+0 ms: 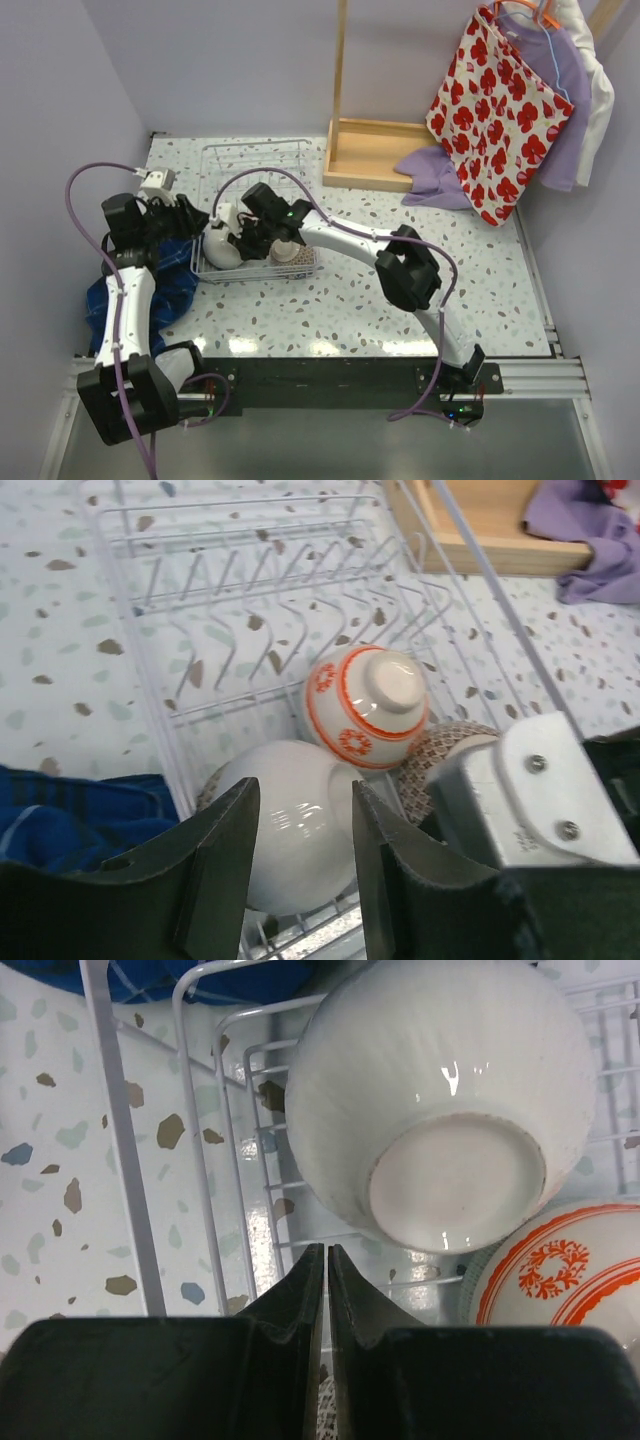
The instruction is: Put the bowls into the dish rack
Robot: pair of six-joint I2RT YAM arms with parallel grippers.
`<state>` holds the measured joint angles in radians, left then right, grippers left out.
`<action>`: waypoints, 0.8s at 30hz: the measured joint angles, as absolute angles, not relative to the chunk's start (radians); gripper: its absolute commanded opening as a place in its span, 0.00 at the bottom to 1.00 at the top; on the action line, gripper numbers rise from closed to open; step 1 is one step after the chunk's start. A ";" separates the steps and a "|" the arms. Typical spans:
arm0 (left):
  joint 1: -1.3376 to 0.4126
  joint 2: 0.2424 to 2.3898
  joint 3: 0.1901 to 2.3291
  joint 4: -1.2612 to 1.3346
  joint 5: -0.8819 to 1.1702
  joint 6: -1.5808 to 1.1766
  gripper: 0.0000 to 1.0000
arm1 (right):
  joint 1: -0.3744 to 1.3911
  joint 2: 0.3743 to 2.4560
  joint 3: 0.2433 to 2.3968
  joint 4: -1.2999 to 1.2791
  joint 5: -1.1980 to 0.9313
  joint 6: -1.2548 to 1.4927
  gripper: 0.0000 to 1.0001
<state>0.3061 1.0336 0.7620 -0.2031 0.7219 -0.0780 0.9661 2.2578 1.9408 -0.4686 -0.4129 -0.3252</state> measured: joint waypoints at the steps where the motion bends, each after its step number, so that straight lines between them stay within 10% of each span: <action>1: 0.307 1.033 0.762 -0.204 0.682 -0.071 0.47 | 0.968 2.265 1.952 -0.467 -0.409 -0.321 0.11; 15: 0.307 1.257 0.738 -0.184 0.435 -0.068 0.45 | 0.989 2.286 2.038 -0.411 -0.345 -0.289 0.22; 24: 0.289 1.380 0.756 -0.136 0.454 -0.100 0.14 | 0.996 2.268 2.019 -0.404 -0.313 -0.294 0.30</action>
<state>0.2890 1.3804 0.7555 -0.1360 0.4541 -0.0998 0.9958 2.2681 2.0193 -0.4042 -0.3130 -0.2943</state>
